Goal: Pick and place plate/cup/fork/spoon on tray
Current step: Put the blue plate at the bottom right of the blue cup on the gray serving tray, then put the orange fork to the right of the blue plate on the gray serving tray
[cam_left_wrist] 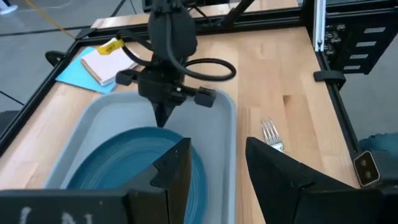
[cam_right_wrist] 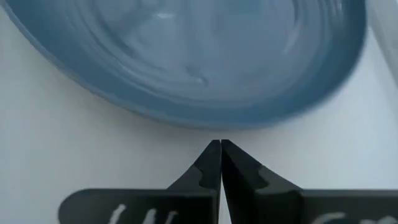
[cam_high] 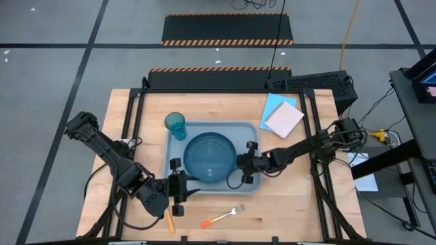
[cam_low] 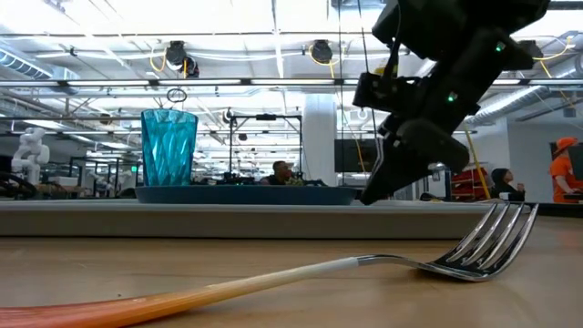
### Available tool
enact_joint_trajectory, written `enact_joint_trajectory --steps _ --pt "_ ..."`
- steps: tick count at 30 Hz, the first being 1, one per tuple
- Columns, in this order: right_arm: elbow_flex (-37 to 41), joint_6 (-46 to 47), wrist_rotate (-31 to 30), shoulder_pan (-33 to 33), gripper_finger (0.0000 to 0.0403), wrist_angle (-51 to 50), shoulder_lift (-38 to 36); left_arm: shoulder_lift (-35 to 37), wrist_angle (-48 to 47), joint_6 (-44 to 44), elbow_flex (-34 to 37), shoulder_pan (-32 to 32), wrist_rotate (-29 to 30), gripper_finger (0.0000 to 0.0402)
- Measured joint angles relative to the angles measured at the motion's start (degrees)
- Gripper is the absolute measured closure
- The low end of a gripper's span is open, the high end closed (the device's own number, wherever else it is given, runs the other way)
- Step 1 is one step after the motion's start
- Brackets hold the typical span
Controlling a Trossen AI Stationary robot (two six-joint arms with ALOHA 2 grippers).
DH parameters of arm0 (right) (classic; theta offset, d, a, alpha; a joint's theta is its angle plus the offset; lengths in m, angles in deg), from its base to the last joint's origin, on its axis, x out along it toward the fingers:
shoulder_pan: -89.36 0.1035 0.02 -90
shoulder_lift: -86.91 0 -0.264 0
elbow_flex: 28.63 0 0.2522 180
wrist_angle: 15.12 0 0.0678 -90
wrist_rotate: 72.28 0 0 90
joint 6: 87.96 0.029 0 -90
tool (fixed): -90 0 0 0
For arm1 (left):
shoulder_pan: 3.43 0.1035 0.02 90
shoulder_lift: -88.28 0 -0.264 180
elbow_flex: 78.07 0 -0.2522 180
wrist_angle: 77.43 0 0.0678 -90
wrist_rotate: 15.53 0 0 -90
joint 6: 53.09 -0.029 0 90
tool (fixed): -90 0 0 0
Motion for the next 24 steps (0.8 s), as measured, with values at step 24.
enact_joint_trajectory --steps 24 --pt "2.2 4.0 4.7 4.4 0.0399 1.6 -10.2 -0.7 7.0 -0.9 0.0 0.1 3.4 0.0245"
